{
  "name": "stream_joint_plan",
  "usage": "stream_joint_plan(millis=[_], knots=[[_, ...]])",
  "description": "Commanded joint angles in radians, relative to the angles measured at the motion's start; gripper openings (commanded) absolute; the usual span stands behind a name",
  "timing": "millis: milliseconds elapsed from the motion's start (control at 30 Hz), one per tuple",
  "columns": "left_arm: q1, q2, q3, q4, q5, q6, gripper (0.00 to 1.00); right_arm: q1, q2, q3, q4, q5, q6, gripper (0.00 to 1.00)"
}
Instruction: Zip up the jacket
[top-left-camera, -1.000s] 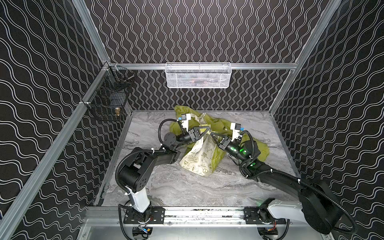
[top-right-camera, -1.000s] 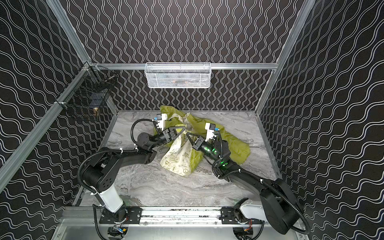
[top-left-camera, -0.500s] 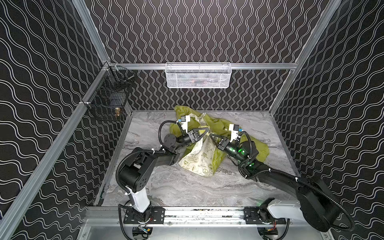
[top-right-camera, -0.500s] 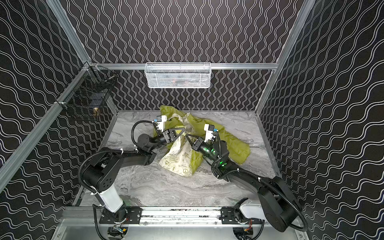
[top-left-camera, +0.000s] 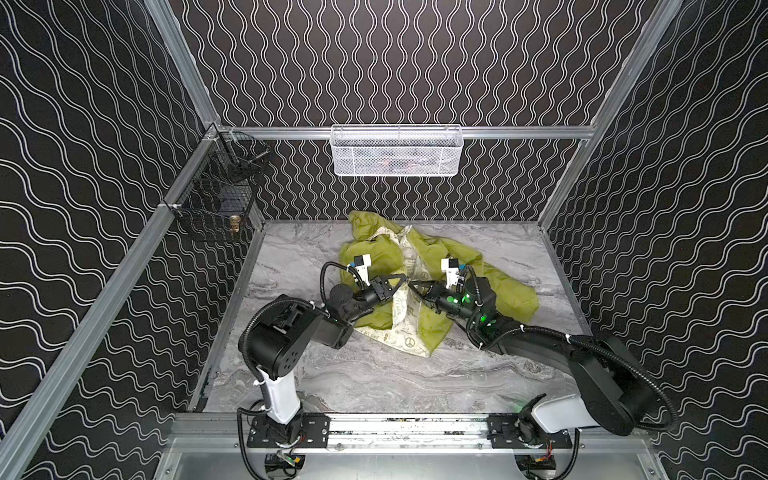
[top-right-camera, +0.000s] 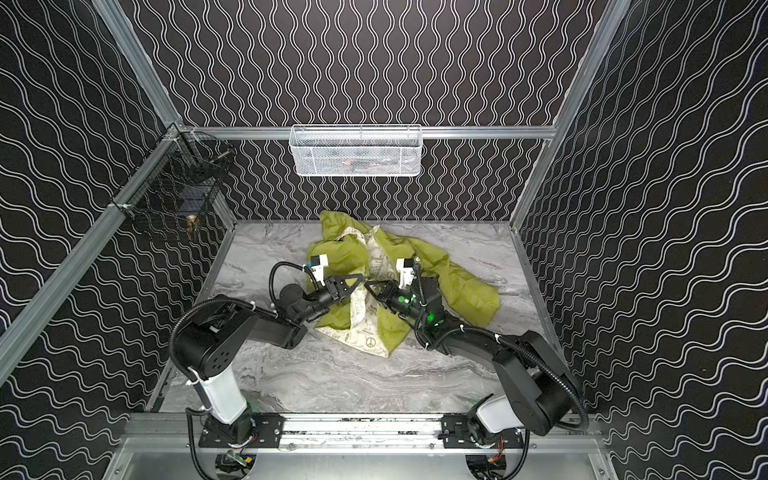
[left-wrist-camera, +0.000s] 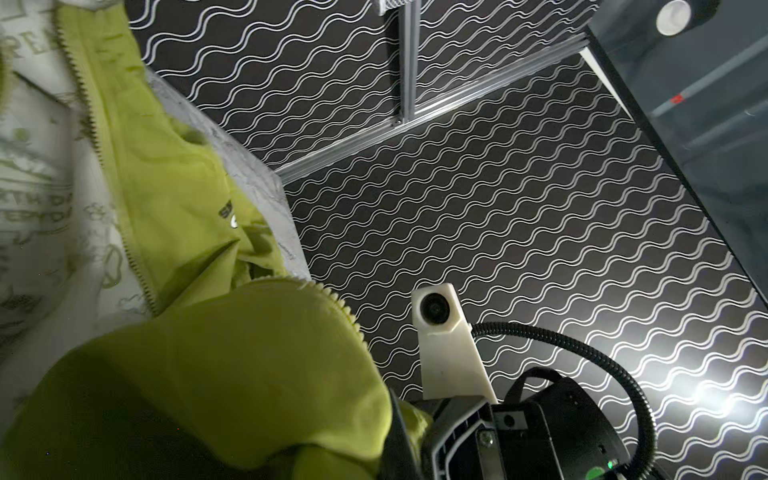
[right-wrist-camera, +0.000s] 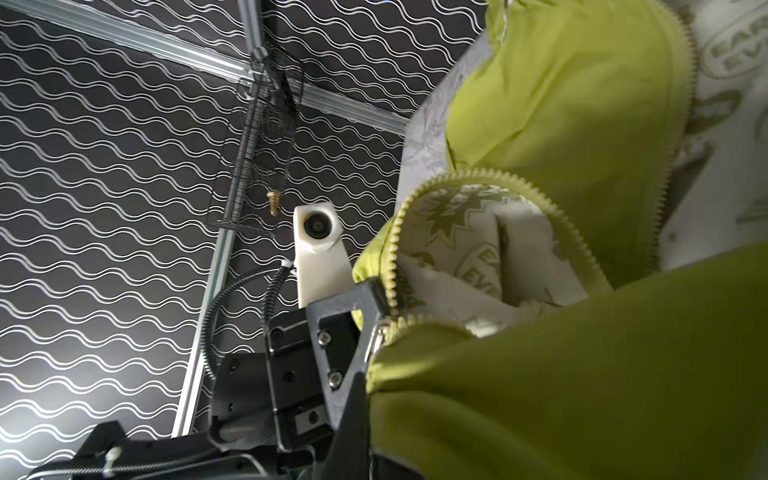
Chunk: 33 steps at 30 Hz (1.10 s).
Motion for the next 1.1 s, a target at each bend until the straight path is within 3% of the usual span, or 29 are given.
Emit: stream_joint_plan(millis=[0, 200, 367, 533, 700, 1067], knots=[[-0.006, -0.035, -0.01, -0.196, -0.084, 0.063, 0.0, 0.004, 0.02, 0.005, 0.024, -0.06, 0.026, 0.0], [-0.012, -0.038, -0.056, -0.238, -0.125, 0.048, 0.0, 0.005, 0.043, 0.013, 0.028, -0.073, 0.039, 0.0], [-0.03, -0.147, -0.054, -0.457, -0.189, 0.125, 0.0, 0.007, 0.056, 0.022, 0.017, -0.087, 0.043, 0.0], [-0.041, -0.256, -0.024, -0.712, -0.249, 0.208, 0.14, 0.01, 0.067, 0.021, 0.039, -0.101, 0.06, 0.0], [-0.044, -0.289, -0.018, -0.782, -0.258, 0.218, 0.33, 0.019, 0.078, 0.025, 0.058, -0.111, 0.074, 0.0], [-0.043, -0.392, -0.019, -0.934, -0.27, 0.174, 0.48, 0.03, 0.065, 0.027, 0.043, -0.102, 0.055, 0.0]])
